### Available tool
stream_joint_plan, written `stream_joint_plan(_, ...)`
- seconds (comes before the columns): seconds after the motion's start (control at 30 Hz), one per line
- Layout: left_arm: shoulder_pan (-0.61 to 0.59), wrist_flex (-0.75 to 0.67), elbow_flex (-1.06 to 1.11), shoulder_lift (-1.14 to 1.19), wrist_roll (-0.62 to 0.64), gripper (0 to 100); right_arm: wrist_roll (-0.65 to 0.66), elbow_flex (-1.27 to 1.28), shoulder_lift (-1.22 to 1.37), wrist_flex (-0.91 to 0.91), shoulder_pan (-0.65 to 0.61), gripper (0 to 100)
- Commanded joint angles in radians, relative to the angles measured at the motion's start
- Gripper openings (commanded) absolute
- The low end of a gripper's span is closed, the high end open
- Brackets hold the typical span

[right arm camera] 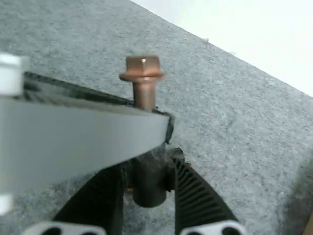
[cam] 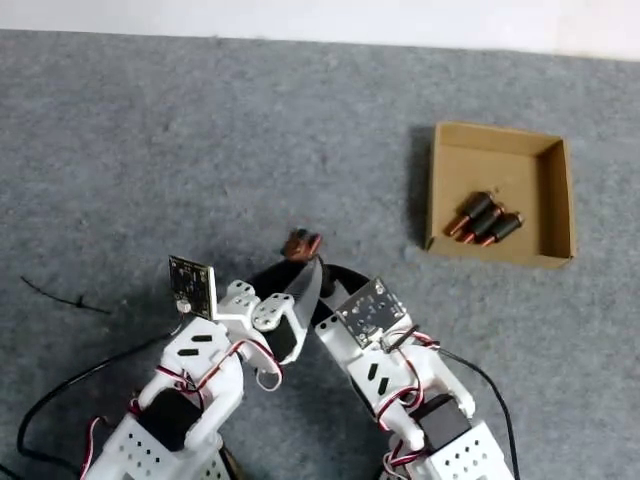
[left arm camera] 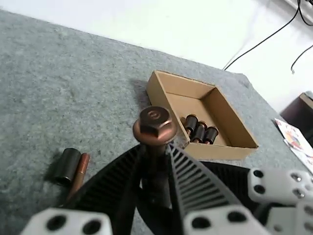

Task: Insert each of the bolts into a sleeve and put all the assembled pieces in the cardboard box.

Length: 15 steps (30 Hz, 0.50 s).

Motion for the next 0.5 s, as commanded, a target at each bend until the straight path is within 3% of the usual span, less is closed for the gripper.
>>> stream_joint_plan(0.0, -0.025, 0.011, 0.019, -0.016, -0.006, 8, 0.008, -0.013, -0.016, -0.007, 0.033, 0.4)
stream_joint_plan(0.17, -0.033, 0.012, 0.019, -0.016, -0.006, 22, 0.008, 0.008, -0.016, -0.007, 0.033, 0.4)
stream_joint_plan(0.37, -0.053, 0.012, -0.004, -0.018, -0.005, 20, 0.008, 0.019, -0.016, -0.007, 0.033, 0.4)
stream_joint_plan(0.47, -0.122, 0.012, -0.058, -0.018, 0.074, 18, 0.009, 0.021, -0.016, -0.007, 0.033, 0.4)
